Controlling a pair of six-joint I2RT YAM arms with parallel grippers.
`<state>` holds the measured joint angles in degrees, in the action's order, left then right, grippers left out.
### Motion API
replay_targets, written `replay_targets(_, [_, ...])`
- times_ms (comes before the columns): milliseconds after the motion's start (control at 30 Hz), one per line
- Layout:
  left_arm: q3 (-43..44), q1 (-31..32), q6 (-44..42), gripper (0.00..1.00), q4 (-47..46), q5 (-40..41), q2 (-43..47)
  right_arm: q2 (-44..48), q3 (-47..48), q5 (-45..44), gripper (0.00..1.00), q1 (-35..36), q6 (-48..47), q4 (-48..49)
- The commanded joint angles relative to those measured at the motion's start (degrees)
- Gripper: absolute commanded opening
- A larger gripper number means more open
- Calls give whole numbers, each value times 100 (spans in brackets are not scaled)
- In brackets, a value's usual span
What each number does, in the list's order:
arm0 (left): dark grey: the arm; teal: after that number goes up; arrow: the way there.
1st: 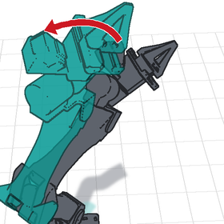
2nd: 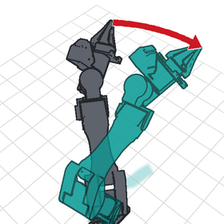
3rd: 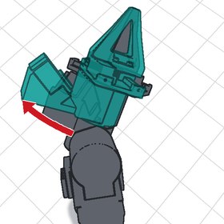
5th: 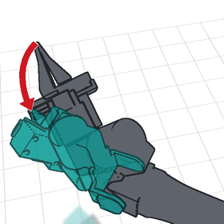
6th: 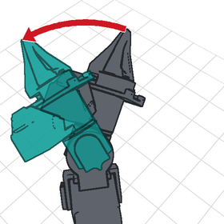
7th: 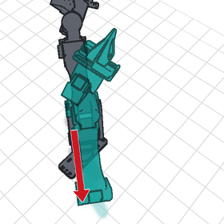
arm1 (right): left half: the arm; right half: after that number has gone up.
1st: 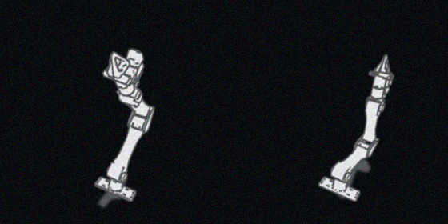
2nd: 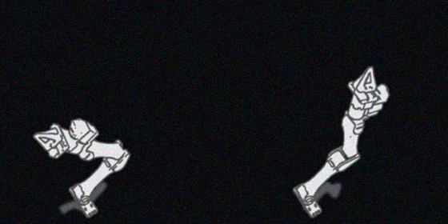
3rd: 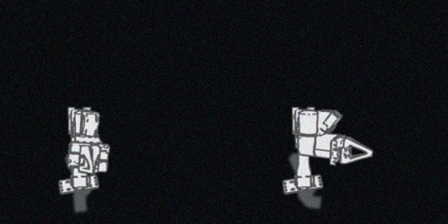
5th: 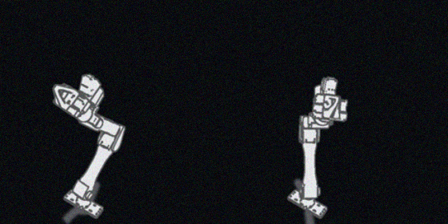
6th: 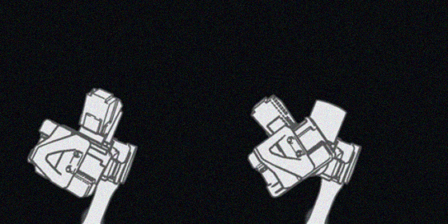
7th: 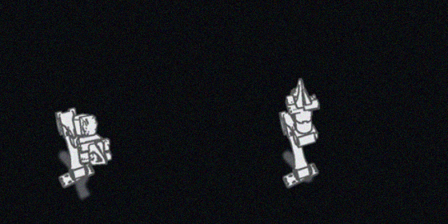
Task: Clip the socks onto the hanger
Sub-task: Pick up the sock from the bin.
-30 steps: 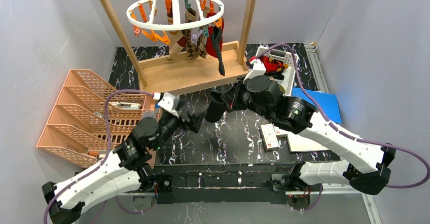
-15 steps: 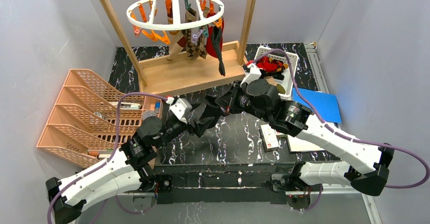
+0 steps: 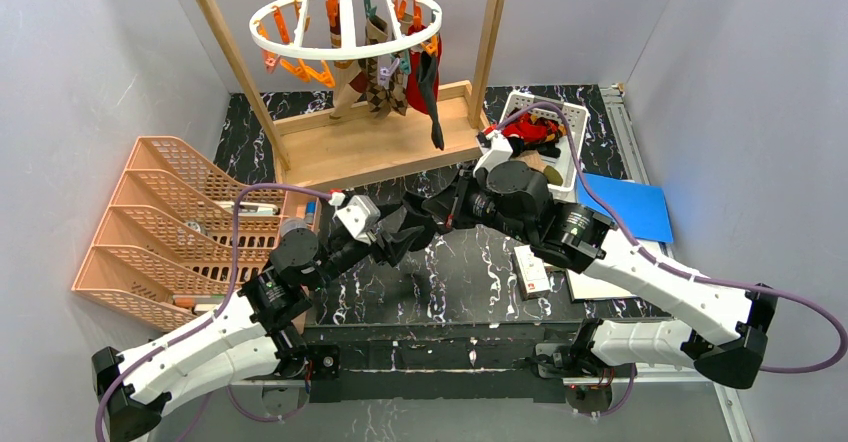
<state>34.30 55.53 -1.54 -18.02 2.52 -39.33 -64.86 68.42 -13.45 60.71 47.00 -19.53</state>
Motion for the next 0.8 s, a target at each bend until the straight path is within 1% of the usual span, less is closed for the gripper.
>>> replay_targets(0, [164, 20, -160, 57, -126, -28, -36, 171, -25, 109, 1, -9, 25, 290])
replay_targets(367, [125, 20, -249, 53, 17, 188, 96, 16, -44, 398, 1, -8, -49, 472])
replay_targets(467, [161, 20, -372, 48, 145, 213, 116, -13, -16, 396, 1, -7, -89, 476])
replay_targets(600, [168, 20, -452, 39, 198, 211, 119, -26, 28, 384, 1, -9, -162, 472])
replay_targets(767, [212, 20, -492, 34, 172, 161, 29, -18, 31, 381, 1, -13, -185, 443])
